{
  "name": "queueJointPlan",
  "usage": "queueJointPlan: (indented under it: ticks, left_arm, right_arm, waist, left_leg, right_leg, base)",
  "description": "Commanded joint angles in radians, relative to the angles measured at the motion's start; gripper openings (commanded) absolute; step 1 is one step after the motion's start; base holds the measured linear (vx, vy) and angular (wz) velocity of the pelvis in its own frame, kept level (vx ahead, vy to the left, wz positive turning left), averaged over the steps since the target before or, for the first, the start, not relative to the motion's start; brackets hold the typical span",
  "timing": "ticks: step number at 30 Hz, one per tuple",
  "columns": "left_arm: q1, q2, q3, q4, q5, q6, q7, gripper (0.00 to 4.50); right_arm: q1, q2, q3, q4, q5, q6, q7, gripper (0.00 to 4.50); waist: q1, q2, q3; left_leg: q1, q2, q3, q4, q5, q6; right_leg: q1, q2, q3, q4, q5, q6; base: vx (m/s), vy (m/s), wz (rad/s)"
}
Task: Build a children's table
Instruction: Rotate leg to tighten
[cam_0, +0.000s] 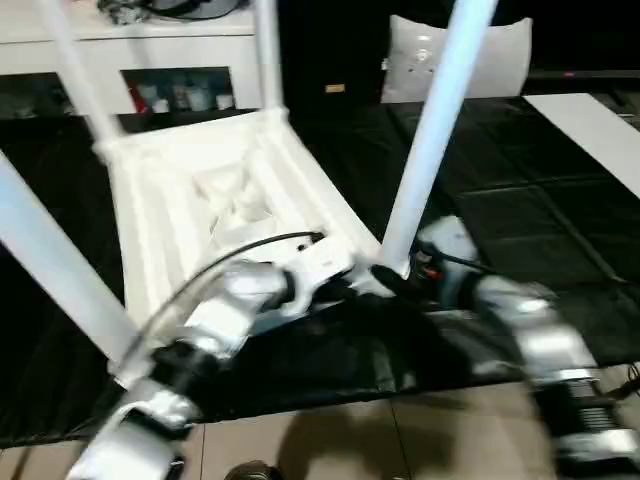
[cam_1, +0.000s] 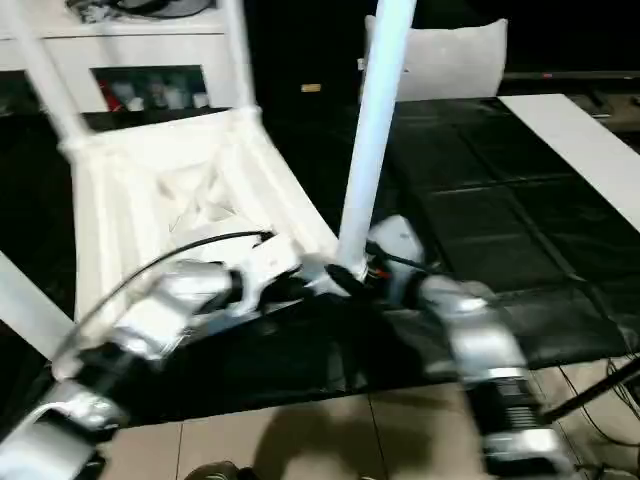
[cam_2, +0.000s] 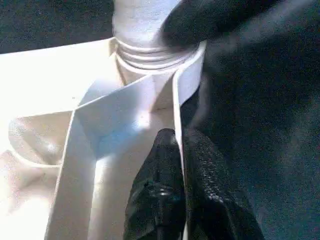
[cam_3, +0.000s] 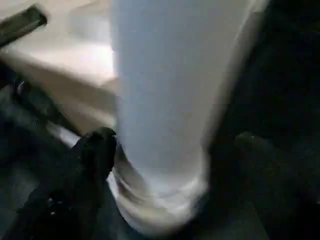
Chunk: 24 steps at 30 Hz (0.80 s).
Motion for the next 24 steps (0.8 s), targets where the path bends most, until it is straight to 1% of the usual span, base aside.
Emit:
queueJointPlan:
  ticks: [1, 2, 4, 5, 6, 7, 8, 9, 12, 13, 14, 15, 18, 20, 21, 23, 24]
  left_arm:
    - [0.015, 0.028, -0.034, -0.017, -0.015, -0.043, -0.106, 0.0]
    - [0.018, 0.053, -0.044, -0.026, -0.027, -0.063, -0.167, 0.0]
    - [0.017, 0.068, -0.05, -0.027, -0.034, -0.077, -0.205, 0.0]
    - [0.014, 0.078, -0.055, -0.027, -0.041, -0.09, -0.232, 0.0]
    - [0.013, 0.083, -0.057, -0.026, -0.044, -0.094, -0.244, 0.0]
    - [0.011, 0.092, -0.062, -0.026, -0.051, -0.102, -0.265, 0.0]
    - [0.009, 0.1, -0.065, -0.026, -0.057, -0.108, -0.282, 0.0]
    - [0.009, 0.103, -0.067, -0.027, -0.06, -0.11, -0.292, 0.0]
    - [0.009, 0.137, -0.086, -0.04, -0.073, -0.129, -0.38, 0.0]
    - [0.01, 0.142, -0.091, -0.042, -0.073, -0.133, -0.39, 0.0]
    - [0.011, 0.149, -0.097, -0.043, -0.072, -0.141, -0.408, 0.0]
    - [0.011, 0.153, -0.102, -0.044, -0.071, -0.147, -0.421, 0.0]
    - [0.014, 0.163, -0.116, -0.044, -0.06, -0.166, -0.444, 0.0]
    - [0.014, 0.165, -0.12, -0.043, -0.06, -0.171, -0.449, 0.0]
    - [0.014, 0.164, -0.121, -0.042, -0.06, -0.172, -0.449, 0.0]
    - [0.012, 0.164, -0.123, -0.039, -0.063, -0.176, -0.451, 0.0]
    - [0.008, 0.162, -0.124, -0.035, -0.064, -0.178, -0.452, 0.0]
  right_arm:
    - [-0.005, -0.023, 0.013, -0.007, 0.022, -0.029, 0.089, 4.01]
    - [-0.01, -0.048, 0.027, 0.001, 0.026, -0.058, 0.146, 4.01]
    - [-0.012, -0.071, 0.043, 0.007, 0.027, -0.085, 0.206, 4.01]
    - [-0.014, -0.086, 0.055, 0.013, 0.03, -0.091, 0.252, 4.01]
    - [-0.015, -0.092, 0.06, 0.015, 0.032, -0.093, 0.27, 4.01]
    - [-0.02, -0.101, 0.065, 0.02, 0.041, -0.091, 0.298, 4.01]
    - [-0.024, -0.106, 0.068, 0.023, 0.05, -0.087, 0.318, 3.84]
    - [-0.026, -0.107, 0.069, 0.024, 0.054, -0.085, 0.328, 3.84]
    - [-0.046, -0.117, 0.072, 0.028, 0.089, -0.063, 0.412, 3.54]
    - [-0.048, -0.118, 0.072, 0.029, 0.092, -0.06, 0.421, 3.4]
    - [-0.052, -0.119, 0.075, 0.033, 0.099, -0.06, 0.44, 3.4]
    - [-0.054, -0.12, 0.077, 0.037, 0.103, -0.061, 0.452, 3.22]
    - [-0.063, -0.117, 0.088, 0.05, 0.113, -0.06, 0.479, 3.12]
    - [-0.064, -0.113, 0.092, 0.053, 0.115, -0.058, 0.493, 2.91]
    - [-0.064, -0.11, 0.094, 0.053, 0.117, -0.055, 0.5, 2.81]
    - [-0.064, -0.102, 0.103, 0.052, 0.121, -0.05, 0.519, 2.62]
    - [-0.066, -0.094, 0.11, 0.057, 0.12, -0.053, 0.527, 2.54]
  waist:
    - [0.001, -0.006, -0.056]
    - [0.003, -0.005, -0.056]
    - [0.004, -0.005, -0.057]
    - [0.008, -0.004, -0.057]
    - [0.009, -0.007, -0.057]
    - [0.013, -0.005, -0.057]
    - [0.017, -0.004, -0.058]
    - [0.018, -0.004, -0.058]
    - [0.03, -0.003, -0.06]
    - [0.031, -0.011, -0.06]
    - [0.032, -0.008, -0.06]
    - [0.033, -0.009, -0.059]
    - [0.035, -0.006, -0.059]
    - [0.035, -0.008, -0.059]
    - [0.035, -0.007, -0.059]
    - [0.036, -0.008, -0.059]
    - [0.035, -0.012, -0.06]
  left_leg:
    - [0.016, 0.101, -0.05, -0.073, -0.234, 0.052]
    - [0.018, 0.101, -0.051, -0.073, -0.241, 0.046]
    - [0.017, 0.104, -0.05, -0.074, -0.238, 0.044]
    - [0.021, 0.104, -0.047, -0.072, -0.241, 0.044]
    - [0.019, 0.104, -0.047, -0.072, -0.239, 0.046]
    - [0.019, 0.105, -0.047, -0.071, -0.233, 0.05]
    - [0.019, 0.106, -0.047, -0.071, -0.231, 0.05]
    - [0.019, 0.106, -0.047, -0.071, -0.229, 0.051]
    - [0.021, 0.107, -0.046, -0.07, -0.223, 0.052]
    - [0.018, 0.107, -0.046, -0.07, -0.212, 0.057]
    - [0.019, 0.108, -0.046, -0.07, -0.213, 0.055]
    - [0.02, 0.107, -0.046, -0.069, -0.216, 0.054]
    - [0.021, 0.109, -0.047, -0.071, -0.226, 0.043]
    - [0.022, 0.108, -0.047, -0.072, -0.234, 0.035]
    - [0.021, 0.108, -0.047, -0.072, -0.234, 0.035]
    - [0.021, 0.108, -0.047, -0.072, -0.23, 0.035]
    - [0.021, 0.108, -0.046, -0.072, -0.228, 0.036]
  right_leg:
    - [0.037, -0.11, 0.063, -0.085, -0.234, -0.214]
    - [0.036, -0.11, 0.062, -0.086, -0.248, -0.213]
    - [0.036, -0.109, 0.063, -0.082, -0.235, -0.218]
    - [0.033, -0.109, 0.064, -0.083, -0.226, -0.224]
    - [0.034, -0.109, 0.063, -0.082, -0.222, -0.228]
    - [0.036, -0.109, 0.062, -0.081, -0.22, -0.231]
    - [0.035, -0.109, 0.062, -0.079, -0.217, -0.234]
    - [0.035, -0.109, 0.062, -0.078, -0.214, -0.237]
    - [0.034, -0.108, 0.061, -0.073, -0.199, -0.245]
    - [0.036, -0.11, 0.061, -0.071, -0.195, -0.247]
    - [0.034, -0.111, 0.061, -0.071, -0.2, -0.246]
    - [0.033, -0.111, 0.061, -0.073, -0.209, -0.245]
    - [0.033, -0.112, 0.061, -0.075, -0.232, -0.239]
    - [0.032, -0.112, 0.061, -0.075, -0.235, -0.24]
    - [0.032, -0.112, 0.062, -0.075, -0.236, -0.24]
    - [0.033, -0.113, 0.061, -0.074, -0.235, -0.239]
    - [0.033, -0.112, 0.061, -0.074, -0.233, -0.238]
  base:
    - [0.0, 0.0, 0.0]
    - [0.0, 0.0, 0.0]
    - [0.0, 0.0, 0.0]
    - [0.0, 0.0, 0.0]
    - [0.0, 0.0, 0.0]
    - [0.0, 0.0, 0.0]
    - [0.0, 0.0, 0.0]
    - [0.0, 0.0, 0.0]
    - [0.0, 0.0, 0.0]
    - [0.0, 0.0, 0.0]
    - [0.0, 0.0, 0.0]
    - [0.0, 0.0, 0.0]
    - [0.0, 0.0, 0.0]
    - [0.0, 0.0, 0.0]
    - [0.0, 0.0, 0.0]
    - [0.0, 0.0, 0.0]
    - [0.0, 0.0, 0.0]
